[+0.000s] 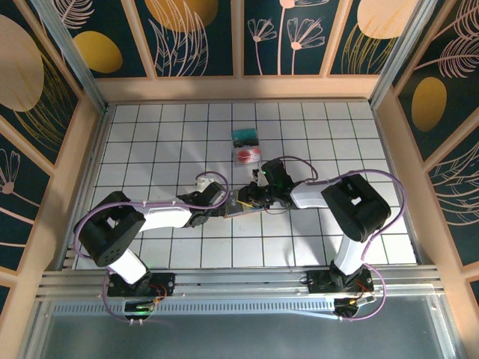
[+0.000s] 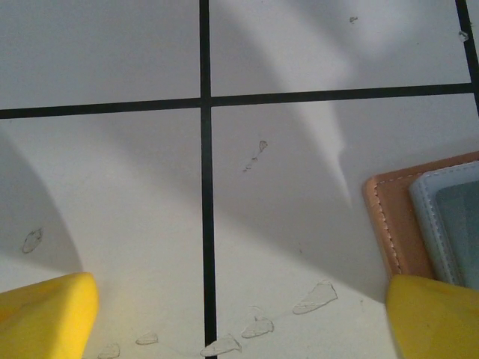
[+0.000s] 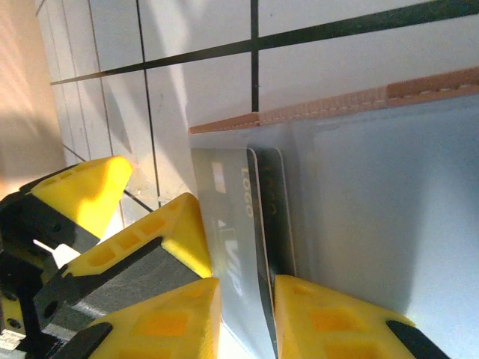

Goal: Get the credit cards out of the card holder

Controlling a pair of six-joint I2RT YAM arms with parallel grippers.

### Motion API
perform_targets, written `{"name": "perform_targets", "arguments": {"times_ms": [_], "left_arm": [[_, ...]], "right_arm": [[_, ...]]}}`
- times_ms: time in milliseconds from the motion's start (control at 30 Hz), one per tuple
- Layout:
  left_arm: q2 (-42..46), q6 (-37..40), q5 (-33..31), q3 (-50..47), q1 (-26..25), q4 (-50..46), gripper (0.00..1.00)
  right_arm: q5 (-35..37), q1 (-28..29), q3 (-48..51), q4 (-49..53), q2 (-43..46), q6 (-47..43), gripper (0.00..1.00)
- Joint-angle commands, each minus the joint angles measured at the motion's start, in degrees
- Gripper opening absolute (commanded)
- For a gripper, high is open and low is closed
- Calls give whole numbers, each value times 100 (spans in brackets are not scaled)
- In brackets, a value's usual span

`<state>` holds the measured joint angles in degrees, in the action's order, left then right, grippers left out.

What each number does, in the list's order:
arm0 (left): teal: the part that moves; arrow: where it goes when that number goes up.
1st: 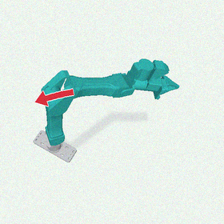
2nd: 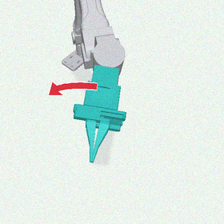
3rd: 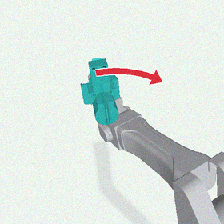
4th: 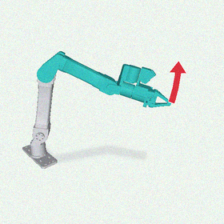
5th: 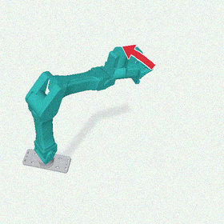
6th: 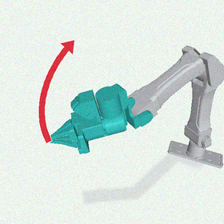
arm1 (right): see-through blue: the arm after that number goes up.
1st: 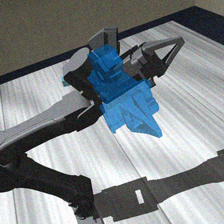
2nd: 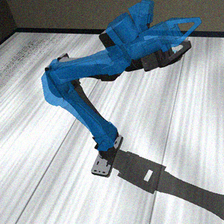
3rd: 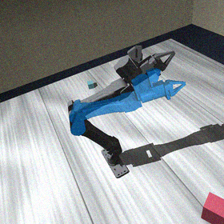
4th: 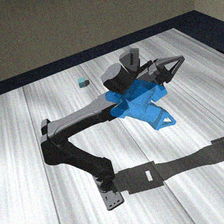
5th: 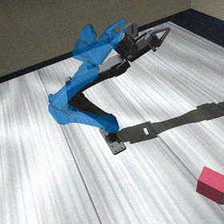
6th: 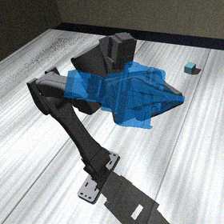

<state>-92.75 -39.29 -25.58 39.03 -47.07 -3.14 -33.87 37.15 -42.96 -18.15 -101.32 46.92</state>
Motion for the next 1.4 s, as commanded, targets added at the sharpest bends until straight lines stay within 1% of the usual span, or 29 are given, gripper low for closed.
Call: {"name": "perform_targets", "arguments": {"times_ms": [0,200,333,433,500,567,733,767,833,900,967,1067,1167,1367], "left_arm": [[-241,13,95,-27,-38,-117,99],[-246,35,106,1,-37,-108,99],[-261,9,116,9,-39,-103,99],[-244,-1,128,-5,-39,-108,99],[-227,-14,116,-8,-39,-126,99],[-218,-9,105,-18,-39,-143,99],[-200,-18,91,-18,-39,-143,99],[-208,-25,92,-18,-39,-143,99],[-216,-25,102,-19,-39,-148,99],[-226,-18,98,-9,-35,-143,99],[-235,-7,100,6,-39,-143,99],[-250,14,112,17,-38,-143,99],[-252,10,115,9,-39,-143,99],[-252,10,123,-11,-39,-139,99]], "right_arm": [[-410,27,66,-616,107,120,25],[-401,45,77,-601,-6,35,25],[-454,106,81,-685,-62,22,32],[-409,117,60,-670,-89,37,32],[-209,117,-31,-340,-120,-45,34],[157,129,-159,150,-178,-198,35],[889,214,-351,993,-237,-384,36],[1018,244,-385,1117,-238,-426,36],[1060,292,-395,1125,-244,-444,35],[1019,313,-402,1081,-264,-430,35],[811,310,-349,836,-268,-351,30],[211,287,-152,97,-183,-117,28],[-260,245,18,-672,-28,70,27],[-592,203,136,-1112,239,134,25]]}}
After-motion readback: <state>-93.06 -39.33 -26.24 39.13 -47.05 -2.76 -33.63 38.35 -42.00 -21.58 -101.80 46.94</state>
